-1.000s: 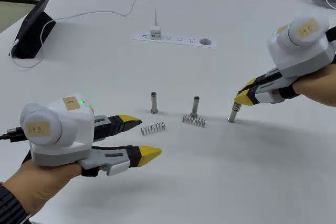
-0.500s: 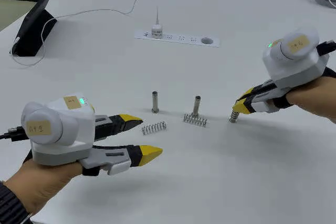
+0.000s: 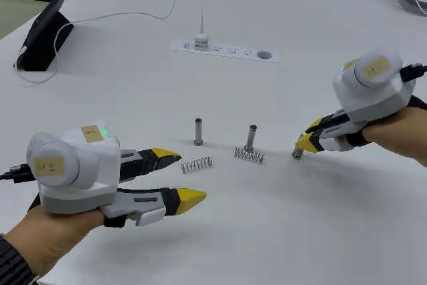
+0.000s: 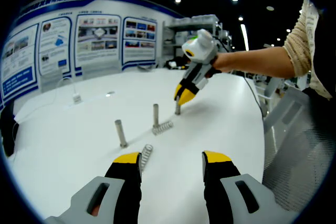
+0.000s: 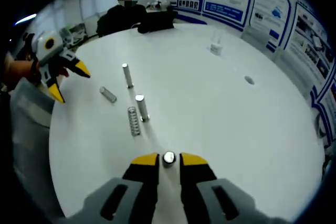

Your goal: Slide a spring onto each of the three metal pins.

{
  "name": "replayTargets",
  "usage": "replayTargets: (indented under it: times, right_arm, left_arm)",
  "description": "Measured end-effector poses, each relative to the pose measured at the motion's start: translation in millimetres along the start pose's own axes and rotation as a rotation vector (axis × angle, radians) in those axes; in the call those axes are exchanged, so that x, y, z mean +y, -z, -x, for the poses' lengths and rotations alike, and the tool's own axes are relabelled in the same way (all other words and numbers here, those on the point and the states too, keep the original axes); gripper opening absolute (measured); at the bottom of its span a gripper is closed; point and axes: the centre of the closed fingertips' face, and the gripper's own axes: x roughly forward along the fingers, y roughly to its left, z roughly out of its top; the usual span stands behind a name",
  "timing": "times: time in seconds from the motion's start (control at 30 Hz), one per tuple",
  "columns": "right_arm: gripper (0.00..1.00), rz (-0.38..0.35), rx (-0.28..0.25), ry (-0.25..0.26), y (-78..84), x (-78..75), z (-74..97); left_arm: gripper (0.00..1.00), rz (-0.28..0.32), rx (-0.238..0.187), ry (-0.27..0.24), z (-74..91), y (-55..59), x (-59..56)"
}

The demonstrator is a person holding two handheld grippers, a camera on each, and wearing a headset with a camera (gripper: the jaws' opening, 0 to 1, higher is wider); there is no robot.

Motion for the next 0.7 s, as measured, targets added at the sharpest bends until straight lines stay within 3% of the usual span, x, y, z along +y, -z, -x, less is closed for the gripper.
replayTargets:
  times: [0.17, 0.43, 0.7]
  right_arm:
    - [0.2, 0.003, -0.016, 0.014, -3.2, -0.2, 6.5]
    - [0.2, 0.062, -0.064, 0.013, -27.4, 14.7, 18.2]
    - [0.2, 0.128, -0.058, -0.052, -39.2, 40.0, 0.6]
  left_arm:
    - [0.47, 0.0, -0.003, 0.005, -0.7, -0.7, 0.1]
    - [0.47, -0.004, 0.0, 0.018, -4.1, -0.6, -0.9]
    - [0.47, -0.009, 0.001, 0.022, -4.4, -1.3, -0.4]
